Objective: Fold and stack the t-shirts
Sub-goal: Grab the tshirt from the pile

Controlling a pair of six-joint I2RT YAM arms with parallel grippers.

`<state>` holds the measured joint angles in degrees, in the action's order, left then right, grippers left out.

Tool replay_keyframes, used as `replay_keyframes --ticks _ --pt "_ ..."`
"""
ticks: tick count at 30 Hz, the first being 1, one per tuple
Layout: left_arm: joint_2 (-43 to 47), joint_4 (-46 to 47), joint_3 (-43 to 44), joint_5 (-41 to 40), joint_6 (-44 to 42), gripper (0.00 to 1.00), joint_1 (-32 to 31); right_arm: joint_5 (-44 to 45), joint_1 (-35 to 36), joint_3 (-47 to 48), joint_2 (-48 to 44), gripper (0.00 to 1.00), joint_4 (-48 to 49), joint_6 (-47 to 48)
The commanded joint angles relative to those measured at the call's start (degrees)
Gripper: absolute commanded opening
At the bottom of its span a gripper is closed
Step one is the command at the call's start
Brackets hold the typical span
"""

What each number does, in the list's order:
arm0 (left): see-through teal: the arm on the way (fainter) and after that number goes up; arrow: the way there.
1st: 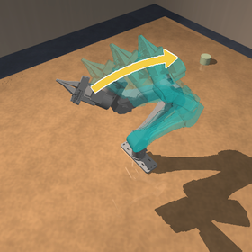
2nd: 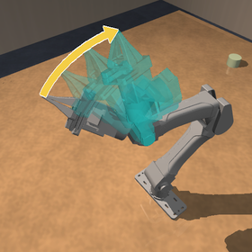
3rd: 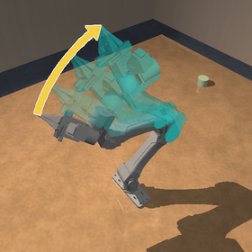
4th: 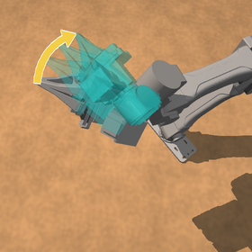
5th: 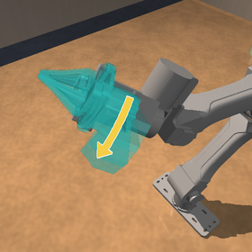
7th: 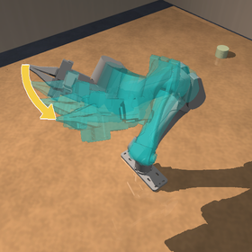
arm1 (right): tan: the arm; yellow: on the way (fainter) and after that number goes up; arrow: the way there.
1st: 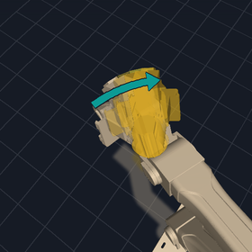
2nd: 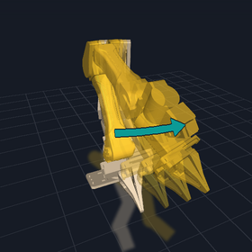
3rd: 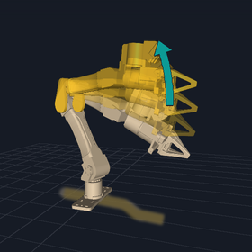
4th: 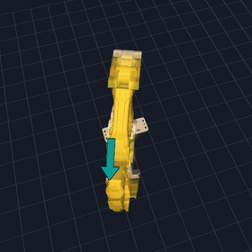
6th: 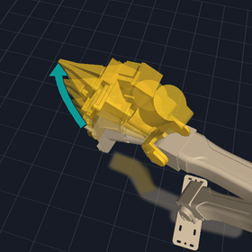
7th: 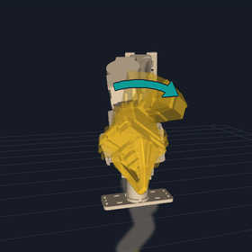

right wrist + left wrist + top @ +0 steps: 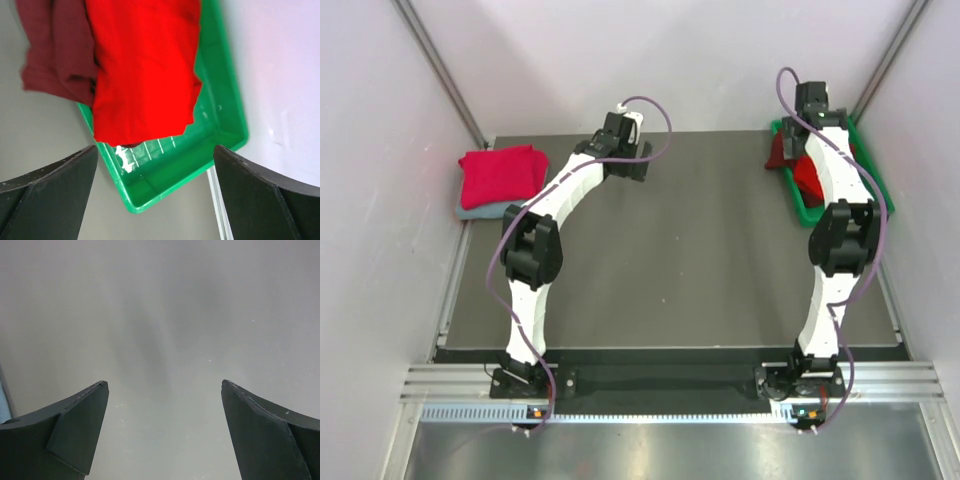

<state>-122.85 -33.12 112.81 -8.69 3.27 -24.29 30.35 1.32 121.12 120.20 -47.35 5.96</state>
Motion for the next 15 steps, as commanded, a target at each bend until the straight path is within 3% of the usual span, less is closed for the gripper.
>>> replay_keyframes --ticks 1,7,12,15 --pt "4.20 2.45 -0.58 -0.80 -0.98 0.99 0.21 -6.44 -0.88 -0.44 1.08 1.00 -2.48 1.16" --pt "4.11 2.45 -1.37 -1.33 -1.25 0.99 0.21 -13.11 -4.13 3.68 5.48 1.00 -4.76 4.94" --pt "4.02 2.63 -1.28 -1.68 -1.60 0.99 0.21 -12.42 -4.75 4.12 8.38 0.99 -4.33 5.64" --pt "4.11 2.63 -1.37 -2.03 -1.95 0.99 0.21 -12.59 -5.36 5.17 10.14 0.90 -4.24 5.91"
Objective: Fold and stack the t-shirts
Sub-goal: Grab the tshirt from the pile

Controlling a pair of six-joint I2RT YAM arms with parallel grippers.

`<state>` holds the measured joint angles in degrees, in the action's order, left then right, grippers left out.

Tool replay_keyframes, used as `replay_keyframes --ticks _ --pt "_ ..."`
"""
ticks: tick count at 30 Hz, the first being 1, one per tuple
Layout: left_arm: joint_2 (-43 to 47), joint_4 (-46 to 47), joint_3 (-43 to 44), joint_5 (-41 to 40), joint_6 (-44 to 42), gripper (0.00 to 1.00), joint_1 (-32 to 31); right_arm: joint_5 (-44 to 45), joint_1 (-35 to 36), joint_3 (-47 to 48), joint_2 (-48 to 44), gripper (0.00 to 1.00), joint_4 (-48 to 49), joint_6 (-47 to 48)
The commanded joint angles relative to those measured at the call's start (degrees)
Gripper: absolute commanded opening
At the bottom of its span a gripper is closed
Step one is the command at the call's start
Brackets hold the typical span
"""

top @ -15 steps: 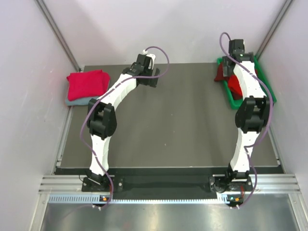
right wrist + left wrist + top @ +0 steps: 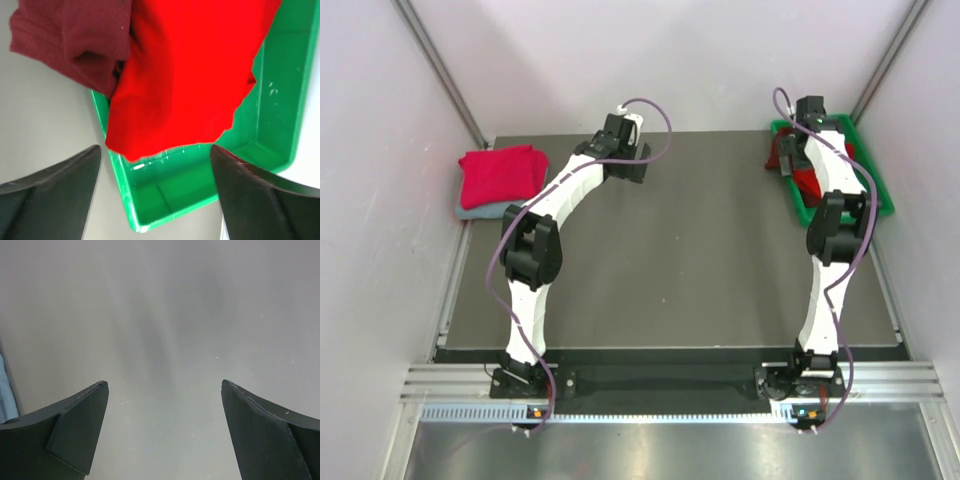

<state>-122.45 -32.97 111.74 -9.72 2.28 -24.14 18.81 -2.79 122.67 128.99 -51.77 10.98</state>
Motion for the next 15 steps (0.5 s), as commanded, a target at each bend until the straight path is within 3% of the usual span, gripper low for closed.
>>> replay_keyframes --ticks 1,9,15 --pt "3.80 2.47 -0.30 -1.18 -1.31 0.99 0.06 -1.66 -1.43 4.41 1.70 0.84 0.26 1.06" --pt "3.98 2.74 -0.91 -1.89 -1.76 0.99 0.06 -3.51 -2.49 6.61 3.29 0.03 0.18 1.32" --pt "4.41 2.56 -0.65 -2.85 -3.58 0.99 0.06 -3.96 -1.87 7.49 -3.29 0.00 -0.26 2.20"
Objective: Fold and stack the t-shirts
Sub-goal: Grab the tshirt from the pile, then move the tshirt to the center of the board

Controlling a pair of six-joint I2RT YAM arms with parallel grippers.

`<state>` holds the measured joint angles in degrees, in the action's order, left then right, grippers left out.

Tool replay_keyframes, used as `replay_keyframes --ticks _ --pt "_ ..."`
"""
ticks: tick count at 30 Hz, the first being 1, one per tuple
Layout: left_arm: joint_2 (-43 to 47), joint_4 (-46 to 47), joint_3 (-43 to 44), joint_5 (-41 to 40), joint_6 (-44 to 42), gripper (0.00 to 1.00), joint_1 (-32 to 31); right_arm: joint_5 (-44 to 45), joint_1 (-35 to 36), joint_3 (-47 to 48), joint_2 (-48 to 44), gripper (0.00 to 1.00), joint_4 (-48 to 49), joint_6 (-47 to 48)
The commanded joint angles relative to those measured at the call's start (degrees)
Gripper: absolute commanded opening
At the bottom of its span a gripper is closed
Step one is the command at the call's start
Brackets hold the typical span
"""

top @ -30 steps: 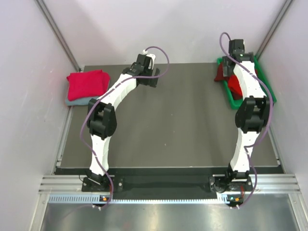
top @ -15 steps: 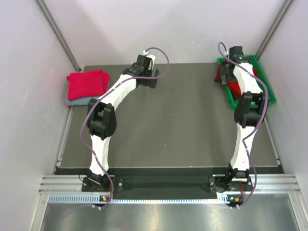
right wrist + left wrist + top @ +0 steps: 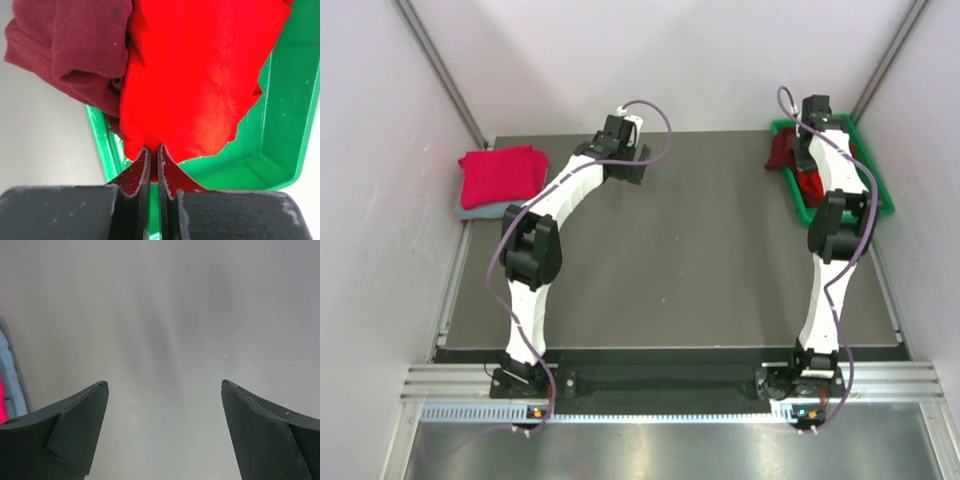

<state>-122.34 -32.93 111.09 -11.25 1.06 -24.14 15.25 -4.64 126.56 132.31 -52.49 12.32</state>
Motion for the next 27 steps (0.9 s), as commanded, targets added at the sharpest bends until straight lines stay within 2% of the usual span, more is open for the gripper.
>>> replay_keyframes --ticks 1,3,7,10,12,15,17,18,19,20,21,22,24,27 --pt "4.57 2.52 0.01 -2.02 -2.73 0.99 0.23 -2.04 0.16 4.39 -8.28 0.00 0.46 0.95" --pt "5.71 3.04 -0.52 -2.81 -2.12 0.99 1.20 -5.21 1.47 4.92 -13.81 0.00 0.81 1.65" --pt "7.20 2.08 -0.17 1.91 0.94 0.99 5.23 -13.29 7.53 1.08 -25.84 0.00 6.67 4.03" --pt "7.82 1.46 1.06 5.52 4.20 0.99 10.42 -17.07 14.21 0.26 -30.25 0.00 8.10 4.39" --pt "8.17 2.16 1.24 6.76 6.31 0.99 13.93 -19.19 18.34 1.22 -31.58 0.00 8.19 0.97" --pt "8.35 3.04 1.94 6.51 6.15 0.99 15.97 -23.94 19.85 1.85 -33.61 0.00 8.81 -5.62" --pt "8.70 3.40 1.85 5.36 5.36 0.99 15.97 -22.55 19.68 -0.25 -35.01 0.00 8.89 -6.08" --pt "8.70 3.40 1.76 5.10 5.09 0.99 15.97 -21.24 19.24 -4.70 -35.36 0.02 9.16 -5.82" --pt "8.96 3.48 1.59 4.92 5.09 0.99 15.97 -19.57 18.54 -7.10 -35.37 0.12 8.90 -6.16" --pt "9.23 3.57 1.07 4.92 5.09 0.99 15.88 -19.64 16.62 -8.95 -34.85 0.39 8.11 -7.73" --pt "9.32 3.57 0.80 5.27 4.92 0.98 15.88 -19.99 15.55 -12.71 -34.49 0.51 7.23 -8.53" --pt "9.75 3.57 0.62 5.27 4.92 0.98 15.88 -20.60 14.76 -14.75 -34.75 0.74 7.75 -8.97" --pt "10.46 3.83 -0.60 4.92 4.92 0.98 15.79 -21.48 13.52 -17.48 -35.02 0.82 7.93 -8.80" --pt "11.95 3.57 -2.45 4.22 4.04 0.98 15.62 -24.46 13.43 -17.32 -35.28 0.82 7.93 -9.33"
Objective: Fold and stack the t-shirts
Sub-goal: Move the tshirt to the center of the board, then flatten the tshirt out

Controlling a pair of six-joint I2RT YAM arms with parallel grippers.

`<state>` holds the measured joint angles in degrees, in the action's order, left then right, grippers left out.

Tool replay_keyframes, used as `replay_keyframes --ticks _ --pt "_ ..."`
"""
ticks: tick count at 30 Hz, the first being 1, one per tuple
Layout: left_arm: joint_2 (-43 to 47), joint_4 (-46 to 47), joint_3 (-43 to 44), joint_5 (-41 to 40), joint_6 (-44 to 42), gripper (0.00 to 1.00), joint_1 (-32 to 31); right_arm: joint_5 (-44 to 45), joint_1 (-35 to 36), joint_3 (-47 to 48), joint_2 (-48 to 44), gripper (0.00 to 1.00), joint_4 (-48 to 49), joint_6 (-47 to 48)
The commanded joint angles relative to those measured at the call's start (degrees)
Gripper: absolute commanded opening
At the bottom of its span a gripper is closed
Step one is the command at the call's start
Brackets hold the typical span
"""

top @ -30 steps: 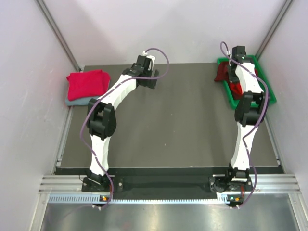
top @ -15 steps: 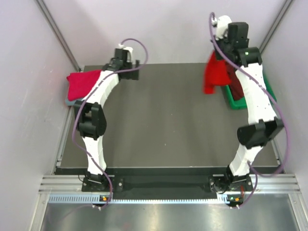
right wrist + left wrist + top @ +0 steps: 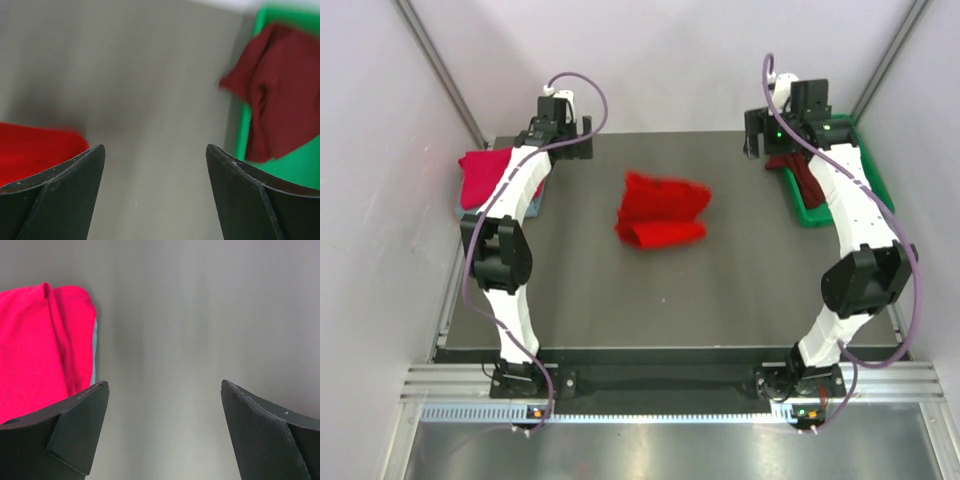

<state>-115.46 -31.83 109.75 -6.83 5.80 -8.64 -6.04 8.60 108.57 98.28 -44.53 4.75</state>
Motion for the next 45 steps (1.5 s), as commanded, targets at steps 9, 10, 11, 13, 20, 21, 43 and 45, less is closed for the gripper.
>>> replay_keyframes --ticks 9,10,11,13,20,21,43,45 --pt "11.30 -0.59 -12.45 6.55 -0.89 0.96 -0.06 -16.71 8.88 4.62 4.98 0.75 -0.21 -1.41" --pt "12.70 -1.64 -13.68 8.48 -0.71 0.95 -0.14 -18.29 10.02 5.24 5.95 0.74 -0.29 -1.50" --pt "13.67 -1.65 -16.56 8.76 -0.01 0.95 -0.06 -18.74 12.56 5.77 8.05 0.73 -0.38 -0.98" --pt "16.04 -1.48 -19.48 8.68 1.49 0.95 -0.14 -20.32 14.85 6.56 10.17 0.72 -0.03 -0.45" --pt "20.10 0.11 -23.71 4.11 0.79 0.95 0.03 -26.56 18.91 10.78 21.33 0.72 -1.43 -1.41" --pt "20.27 0.11 -23.54 3.76 0.61 0.95 0.12 -26.82 18.82 10.69 21.77 0.73 -1.17 -1.76" --pt "20.98 1.07 -24.41 4.46 0.88 0.96 1.26 -23.58 19.08 15.18 35.49 0.77 -1.87 -1.15" --pt "20.80 1.07 -24.24 4.54 0.96 0.95 1.26 -23.23 19.09 15.35 35.84 0.73 -1.96 -1.06"
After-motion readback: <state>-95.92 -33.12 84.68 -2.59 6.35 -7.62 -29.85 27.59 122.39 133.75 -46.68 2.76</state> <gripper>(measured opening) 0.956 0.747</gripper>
